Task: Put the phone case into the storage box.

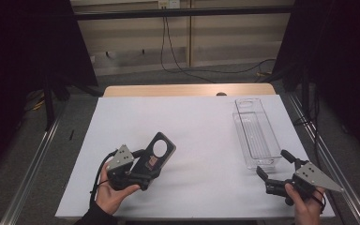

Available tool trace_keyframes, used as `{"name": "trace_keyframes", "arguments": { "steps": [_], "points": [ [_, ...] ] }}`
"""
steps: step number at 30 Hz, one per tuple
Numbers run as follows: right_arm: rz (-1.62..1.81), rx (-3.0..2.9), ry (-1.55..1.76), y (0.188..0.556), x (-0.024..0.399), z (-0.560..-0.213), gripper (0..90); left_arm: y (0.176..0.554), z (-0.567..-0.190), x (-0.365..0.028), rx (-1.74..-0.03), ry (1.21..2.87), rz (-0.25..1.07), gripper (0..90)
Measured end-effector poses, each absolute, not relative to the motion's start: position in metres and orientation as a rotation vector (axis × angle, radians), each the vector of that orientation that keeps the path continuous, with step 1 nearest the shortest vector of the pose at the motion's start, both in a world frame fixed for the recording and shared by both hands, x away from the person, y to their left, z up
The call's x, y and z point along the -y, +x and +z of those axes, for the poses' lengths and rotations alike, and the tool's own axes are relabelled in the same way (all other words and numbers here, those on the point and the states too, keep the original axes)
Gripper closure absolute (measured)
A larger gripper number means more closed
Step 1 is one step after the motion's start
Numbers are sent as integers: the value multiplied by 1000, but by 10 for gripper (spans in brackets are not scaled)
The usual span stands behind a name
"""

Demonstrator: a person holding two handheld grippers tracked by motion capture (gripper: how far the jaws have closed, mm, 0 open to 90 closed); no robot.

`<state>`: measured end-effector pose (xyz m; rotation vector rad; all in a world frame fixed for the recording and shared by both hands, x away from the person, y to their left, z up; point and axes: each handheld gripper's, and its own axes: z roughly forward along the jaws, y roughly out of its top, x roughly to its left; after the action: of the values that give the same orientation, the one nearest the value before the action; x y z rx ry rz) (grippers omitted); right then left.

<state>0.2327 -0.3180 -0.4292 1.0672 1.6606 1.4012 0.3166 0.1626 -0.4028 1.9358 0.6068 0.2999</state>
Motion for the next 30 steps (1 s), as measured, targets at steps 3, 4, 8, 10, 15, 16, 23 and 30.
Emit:
{"name": "trace_keyframes", "arguments": {
  "steps": [3,4,8,10,15,16,23,30],
  "points": [
    [1418,-1665,1059,233,317,-428,0,316,-404,-160,-544,1905,285,123],
    [1425,-1670,1054,232,316,-427,0,315,-404,-158,-536,1895,283,124],
    [1443,-1677,1022,231,313,-424,0,317,-405,-156,-521,1881,286,123],
    [1449,-1688,1015,231,312,-422,0,319,-405,-156,-526,1859,265,123],
    [1463,-1709,1002,233,310,-418,0,325,-407,-155,-499,1831,290,124],
    [1466,-1721,996,234,308,-418,0,326,-407,-153,-495,1832,289,123],
    [1499,-1792,963,239,299,-416,0,336,-406,-141,-460,1823,236,124],
    [1536,-1847,969,244,290,-411,0,347,-400,-134,-453,1825,204,124]
  ]
}}
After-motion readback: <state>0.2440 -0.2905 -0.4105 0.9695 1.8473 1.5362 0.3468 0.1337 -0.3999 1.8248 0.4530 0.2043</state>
